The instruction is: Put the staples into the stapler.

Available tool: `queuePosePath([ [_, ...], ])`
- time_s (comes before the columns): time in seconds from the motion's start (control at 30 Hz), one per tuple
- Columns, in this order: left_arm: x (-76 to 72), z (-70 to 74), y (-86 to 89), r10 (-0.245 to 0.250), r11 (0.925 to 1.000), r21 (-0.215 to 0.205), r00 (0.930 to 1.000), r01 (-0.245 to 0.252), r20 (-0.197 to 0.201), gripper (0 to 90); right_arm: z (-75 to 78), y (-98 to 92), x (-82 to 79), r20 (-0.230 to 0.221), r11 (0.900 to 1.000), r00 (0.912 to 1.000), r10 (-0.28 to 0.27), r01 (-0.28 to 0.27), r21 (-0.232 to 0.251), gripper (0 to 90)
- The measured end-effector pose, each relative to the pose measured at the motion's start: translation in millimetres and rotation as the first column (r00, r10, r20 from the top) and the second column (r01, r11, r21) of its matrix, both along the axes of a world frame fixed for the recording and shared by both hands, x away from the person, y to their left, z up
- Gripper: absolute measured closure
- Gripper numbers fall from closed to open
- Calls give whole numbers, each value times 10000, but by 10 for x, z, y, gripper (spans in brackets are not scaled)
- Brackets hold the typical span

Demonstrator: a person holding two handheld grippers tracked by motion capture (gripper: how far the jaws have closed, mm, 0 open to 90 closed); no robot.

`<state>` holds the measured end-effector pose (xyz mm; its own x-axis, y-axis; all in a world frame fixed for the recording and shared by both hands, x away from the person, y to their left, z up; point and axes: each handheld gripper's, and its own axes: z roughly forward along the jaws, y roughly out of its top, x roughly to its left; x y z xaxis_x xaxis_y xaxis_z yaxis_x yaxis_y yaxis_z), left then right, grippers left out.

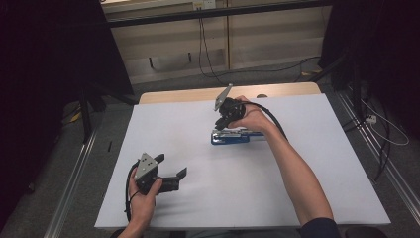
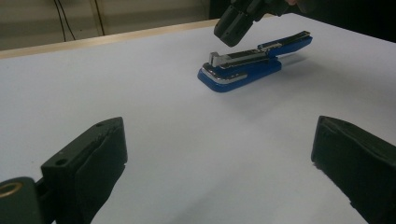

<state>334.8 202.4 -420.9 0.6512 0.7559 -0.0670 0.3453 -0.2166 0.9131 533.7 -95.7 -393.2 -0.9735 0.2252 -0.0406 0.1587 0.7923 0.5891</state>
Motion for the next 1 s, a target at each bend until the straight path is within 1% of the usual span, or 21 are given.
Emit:
queuePosePath([
  [0.07, 2, -5, -7, 21, 10000, -36, 10000, -21, -25, 37, 2, -23, -16, -46, 10000, 10000, -85, 85, -33, 775],
  [0.1, 4, -7, -10, 9, 10000, -25, 10000, -9, -40, 36, 2, -40, -16, 37, 9999, 9999, -147, 146, 57, 768],
  [0.2, 3, -8, -19, -16, 10000, -8, 10000, 16, -23, 37, -10, -103, -44, 39, 9976, 9986, -534, 531, 447, 733],
  [0.27, 5, -10, -20, -31, 10000, 42, 10000, 31, -43, 37, -33, -139, -70, 16, 9959, 9973, -732, 730, 539, 696],
  [0.33, 9, -12, -23, 4, 10000, 23, 10000, -4, -50, 37, -44, -178, -95, -213, 9930, 9949, -988, 999, 623, 684],
  [0.43, 11, -16, -26, 43, 10000, 50, 9999, -42, -92, 36, -55, -229, -136, -141, 9889, 9919, -1260, 1267, 777, 624],
  [0.53, 10, -17, -29, 60, 10000, 70, 9999, -59, -93, 36, -67, -283, -168, -151, 9819, 9871, -1594, 1601, 1017, 563],
  [0.6, 11, -19, -28, 49, 10000, 73, 9999, -48, -91, 37, -73, -318, -196, -163, 9758, 9833, -1815, 1821, 1208, 527],
  [0.63, 10, -20, -29, 60, 10000, 60, 9999, -60, -99, 37, -78, -335, -215, -233, 9706, 9799, -1980, 1993, 1350, 512],
  [0.67, 11, -19, -27, 57, 9999, 97, 9999, -56, -103, 37, -81, -360, -225, -197, 9670, 9778, -2087, 2093, 1453, 484],
  [0.7, 10, -20, -27, 68, 10000, 71, 9999, -67, -115, 37, -88, -383, -236, -219, 9614, 9741, -2251, 2257, 1576, 448],
  [0.8, 12, -18, -24, 61, 9999, 84, 9999, -61, -100, 37, -102, -459, -277, -272, 9435, 9639, -2650, 2650, 1990, 394],
  [0.87, 13, -20, -27, 80, 9999, 78, 9999, -79, -121, 37, -114, -501, -304, -166, 9336, 9548, -2967, 2937, 2053, 346],
  [0.9, 14, -20, -27, 69, 9999, 87, 9999, -68, -132, 37, -123, -521, -316, -167, 9298, 9521, -3054, 3020, 2105, 328],
  [0.93, 14, -20, -27, 73, 9999, 86, 9999, -72, -128, 36, -127, -541, -331, -161, 9253, 9473, -3200, 3161, 2098, 306],
  [0.97, 14, -20, -27, 75, 9999, 70, 9999, -74, -119, 37, -133, -556, -348, -135, 9178, 9389, -3438, 3391, 2067, 271],
  [1.0, 16, -21, -26, 82, 9999, 62, 9999, -81, -136, 36, -138, -570, -363, -88, 9127, 9322, -3618, 3561, 2002, 249],
])
